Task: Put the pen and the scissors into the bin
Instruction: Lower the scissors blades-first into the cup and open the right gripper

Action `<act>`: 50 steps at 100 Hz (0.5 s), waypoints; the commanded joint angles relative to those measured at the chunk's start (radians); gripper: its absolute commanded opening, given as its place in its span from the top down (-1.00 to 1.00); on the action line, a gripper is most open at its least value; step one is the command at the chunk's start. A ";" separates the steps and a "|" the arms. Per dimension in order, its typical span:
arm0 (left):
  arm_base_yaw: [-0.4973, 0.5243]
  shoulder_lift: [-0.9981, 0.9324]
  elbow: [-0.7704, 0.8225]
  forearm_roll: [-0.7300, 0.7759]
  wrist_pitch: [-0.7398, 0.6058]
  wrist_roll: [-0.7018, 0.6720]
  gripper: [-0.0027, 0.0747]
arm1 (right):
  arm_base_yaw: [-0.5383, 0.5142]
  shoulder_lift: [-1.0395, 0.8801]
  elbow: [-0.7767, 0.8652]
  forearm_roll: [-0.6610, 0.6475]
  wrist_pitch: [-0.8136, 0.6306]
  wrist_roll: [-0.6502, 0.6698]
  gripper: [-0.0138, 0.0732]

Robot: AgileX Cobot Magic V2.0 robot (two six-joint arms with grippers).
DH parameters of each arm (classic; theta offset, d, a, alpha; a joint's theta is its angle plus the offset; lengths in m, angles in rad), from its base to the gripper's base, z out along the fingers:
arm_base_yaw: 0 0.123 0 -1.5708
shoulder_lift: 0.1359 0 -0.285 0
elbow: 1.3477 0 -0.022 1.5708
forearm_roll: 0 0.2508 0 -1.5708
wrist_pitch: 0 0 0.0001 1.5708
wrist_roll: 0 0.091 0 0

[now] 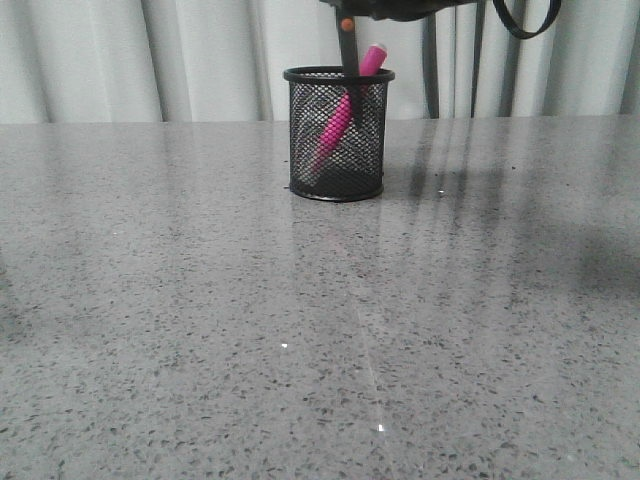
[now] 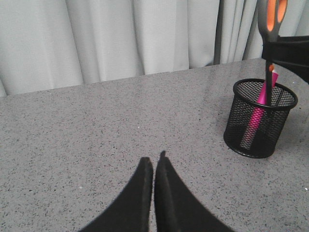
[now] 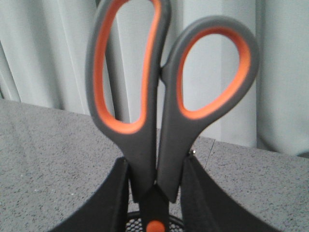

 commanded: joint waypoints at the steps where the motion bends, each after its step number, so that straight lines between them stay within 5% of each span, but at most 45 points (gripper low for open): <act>1: 0.002 -0.005 -0.028 -0.029 -0.027 -0.009 0.98 | 0.003 -0.035 -0.014 -0.011 -0.075 0.000 0.85; 50: 0.002 -0.005 -0.028 -0.029 -0.027 -0.009 0.98 | 0.019 -0.004 0.002 -0.011 -0.053 0.000 0.84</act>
